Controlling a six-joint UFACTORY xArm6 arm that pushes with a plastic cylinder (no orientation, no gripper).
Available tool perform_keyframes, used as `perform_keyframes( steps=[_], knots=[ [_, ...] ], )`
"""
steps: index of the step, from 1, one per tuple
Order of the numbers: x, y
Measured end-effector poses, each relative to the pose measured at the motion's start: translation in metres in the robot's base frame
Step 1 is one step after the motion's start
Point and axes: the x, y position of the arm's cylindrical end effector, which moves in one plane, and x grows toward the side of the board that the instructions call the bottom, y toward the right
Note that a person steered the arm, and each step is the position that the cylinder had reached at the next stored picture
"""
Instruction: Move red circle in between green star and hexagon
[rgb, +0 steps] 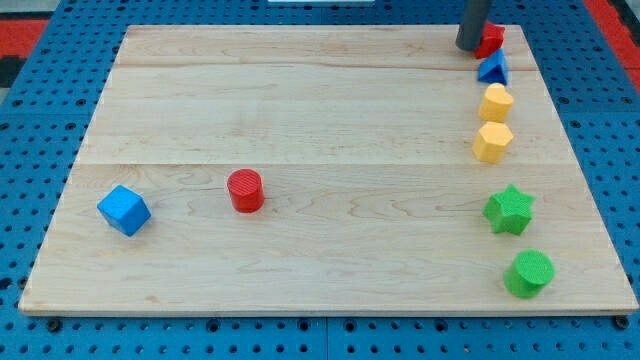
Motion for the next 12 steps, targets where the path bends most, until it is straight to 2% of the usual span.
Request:
perform_keyframes(
  steps=[1,4,5,6,8,11,12],
  knots=[
    [0.03,-0.089],
    [0.193,-0.3],
    [0.218,-0.326],
    [0.247,-0.292],
    [0.27,-0.303],
    [0.258,-0.196],
    [0.253,-0.223]
  ],
)
